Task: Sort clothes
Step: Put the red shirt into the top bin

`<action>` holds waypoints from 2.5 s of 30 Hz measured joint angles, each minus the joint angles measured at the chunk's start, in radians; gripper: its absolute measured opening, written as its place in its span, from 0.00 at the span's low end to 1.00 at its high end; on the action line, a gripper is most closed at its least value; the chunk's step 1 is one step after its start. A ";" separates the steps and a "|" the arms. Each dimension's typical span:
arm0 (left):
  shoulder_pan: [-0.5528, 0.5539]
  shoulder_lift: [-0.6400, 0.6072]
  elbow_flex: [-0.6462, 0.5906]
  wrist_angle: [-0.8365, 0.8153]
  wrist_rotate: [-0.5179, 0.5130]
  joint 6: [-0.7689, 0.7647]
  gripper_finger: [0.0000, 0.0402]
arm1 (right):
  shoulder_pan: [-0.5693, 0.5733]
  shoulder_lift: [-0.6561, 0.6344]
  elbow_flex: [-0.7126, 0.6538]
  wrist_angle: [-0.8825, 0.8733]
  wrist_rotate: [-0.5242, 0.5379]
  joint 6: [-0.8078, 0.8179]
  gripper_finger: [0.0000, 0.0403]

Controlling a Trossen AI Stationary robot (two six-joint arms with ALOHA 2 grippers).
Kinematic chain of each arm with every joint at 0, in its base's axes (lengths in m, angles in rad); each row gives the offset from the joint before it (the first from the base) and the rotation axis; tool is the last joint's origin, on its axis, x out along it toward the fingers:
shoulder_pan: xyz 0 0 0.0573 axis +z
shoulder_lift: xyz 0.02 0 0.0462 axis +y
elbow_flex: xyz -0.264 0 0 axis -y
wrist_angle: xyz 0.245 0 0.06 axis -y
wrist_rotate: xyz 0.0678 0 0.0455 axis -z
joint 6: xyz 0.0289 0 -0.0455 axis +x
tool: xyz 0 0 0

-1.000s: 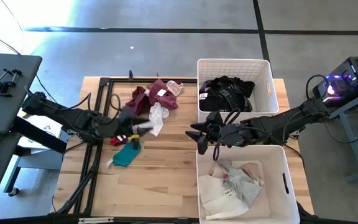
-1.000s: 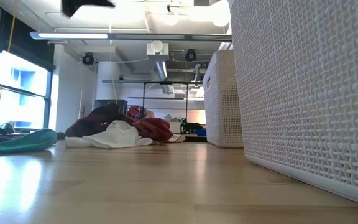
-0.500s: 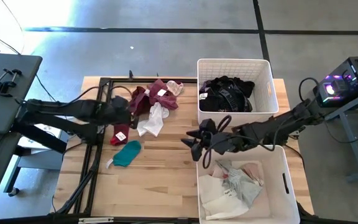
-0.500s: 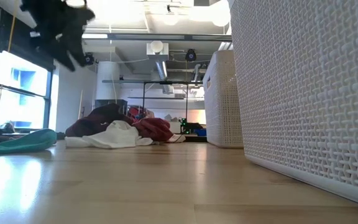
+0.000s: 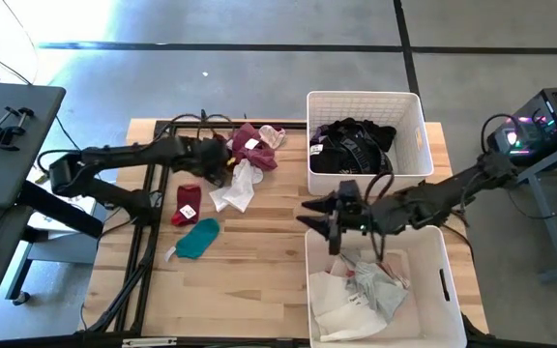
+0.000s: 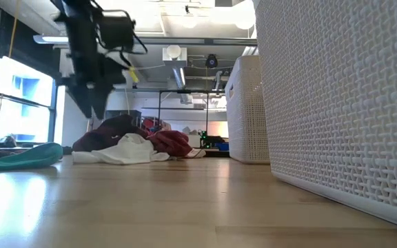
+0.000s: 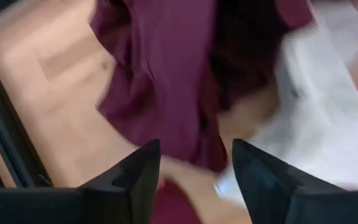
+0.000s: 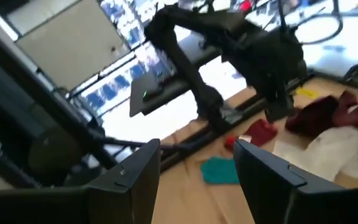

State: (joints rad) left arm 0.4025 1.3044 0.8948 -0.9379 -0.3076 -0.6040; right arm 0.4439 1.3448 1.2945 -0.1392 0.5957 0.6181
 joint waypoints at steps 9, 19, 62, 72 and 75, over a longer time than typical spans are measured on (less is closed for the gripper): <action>0.165 0.187 0.000 0.208 0.100 0.193 0.47 | 0.002 -0.023 0.000 -0.002 0.034 0.010 0.47; 0.154 0.110 0.024 0.123 0.014 0.269 0.03 | 0.032 -0.023 0.000 -0.007 0.008 0.031 0.47; -0.394 -0.049 0.322 1.171 0.480 0.106 0.00 | -0.239 0.092 0.000 0.420 -0.290 -0.596 0.52; -0.353 -0.093 0.322 1.079 0.507 0.036 0.30 | -0.185 0.028 0.000 0.376 -0.090 -0.565 0.05; -0.325 -0.147 0.322 0.903 0.502 0.040 0.40 | -0.167 -0.045 0.000 0.260 0.029 -0.521 0.03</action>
State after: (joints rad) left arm 0.0774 1.1579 1.2167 -0.0353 0.1941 -0.5645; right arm 0.2770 1.3001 1.2945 0.1212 0.6249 0.0972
